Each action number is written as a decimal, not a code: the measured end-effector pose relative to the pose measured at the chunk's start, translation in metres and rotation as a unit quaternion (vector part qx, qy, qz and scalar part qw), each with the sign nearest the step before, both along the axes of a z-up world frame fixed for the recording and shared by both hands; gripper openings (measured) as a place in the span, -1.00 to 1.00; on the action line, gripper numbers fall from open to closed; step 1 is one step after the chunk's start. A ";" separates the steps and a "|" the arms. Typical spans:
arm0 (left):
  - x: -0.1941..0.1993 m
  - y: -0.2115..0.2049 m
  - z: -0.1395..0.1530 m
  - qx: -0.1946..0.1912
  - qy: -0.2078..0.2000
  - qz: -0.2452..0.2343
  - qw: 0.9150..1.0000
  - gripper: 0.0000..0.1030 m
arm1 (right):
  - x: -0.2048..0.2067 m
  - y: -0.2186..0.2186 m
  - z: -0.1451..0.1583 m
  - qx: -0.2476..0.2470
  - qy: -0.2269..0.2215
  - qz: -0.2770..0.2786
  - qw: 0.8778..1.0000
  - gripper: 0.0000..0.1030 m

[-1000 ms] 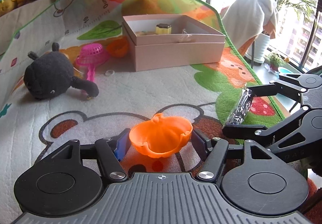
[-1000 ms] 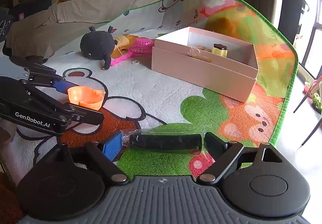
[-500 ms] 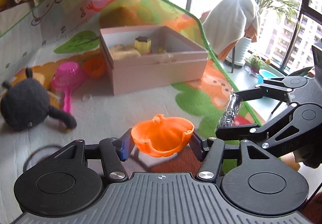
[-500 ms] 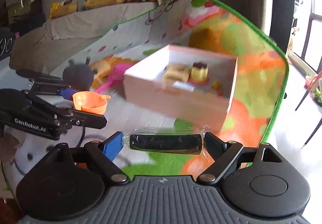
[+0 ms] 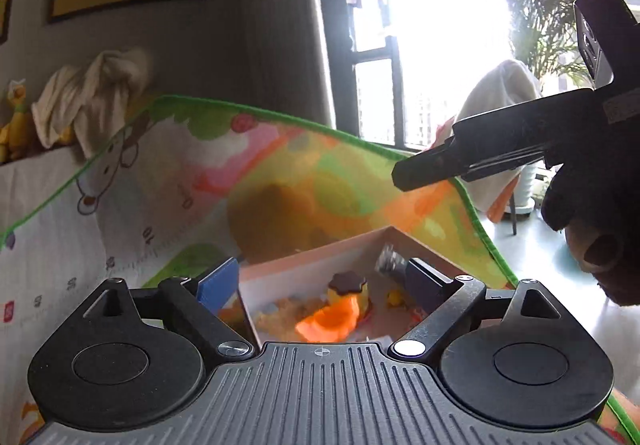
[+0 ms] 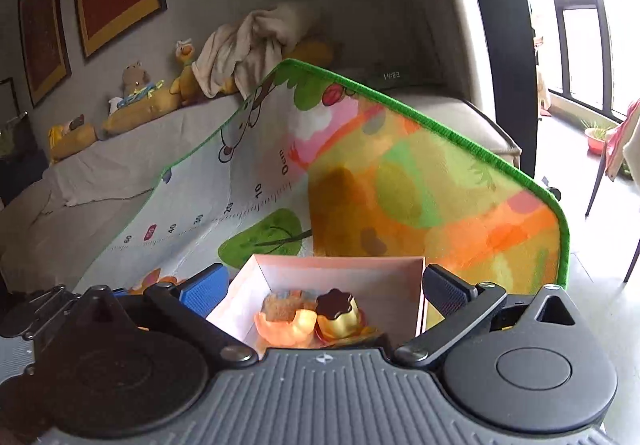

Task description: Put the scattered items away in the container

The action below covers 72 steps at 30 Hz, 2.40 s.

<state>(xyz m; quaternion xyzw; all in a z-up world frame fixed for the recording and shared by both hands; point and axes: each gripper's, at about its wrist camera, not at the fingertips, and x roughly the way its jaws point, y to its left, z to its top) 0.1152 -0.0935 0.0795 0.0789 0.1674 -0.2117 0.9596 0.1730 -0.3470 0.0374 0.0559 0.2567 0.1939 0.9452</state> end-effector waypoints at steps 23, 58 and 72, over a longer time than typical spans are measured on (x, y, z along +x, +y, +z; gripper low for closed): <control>-0.081 0.137 -0.049 -0.071 0.107 0.141 0.982 0.93 | -0.179 0.143 -0.086 -0.150 -0.022 0.150 0.977 1.00; -0.093 0.191 -0.074 -0.240 0.077 0.155 0.955 0.98 | 0.002 0.266 -0.057 -0.268 0.150 0.243 0.920 0.20; -0.104 0.202 -0.074 -0.311 0.054 0.040 0.948 1.00 | -0.064 0.224 -0.031 -0.298 0.147 0.298 0.895 0.22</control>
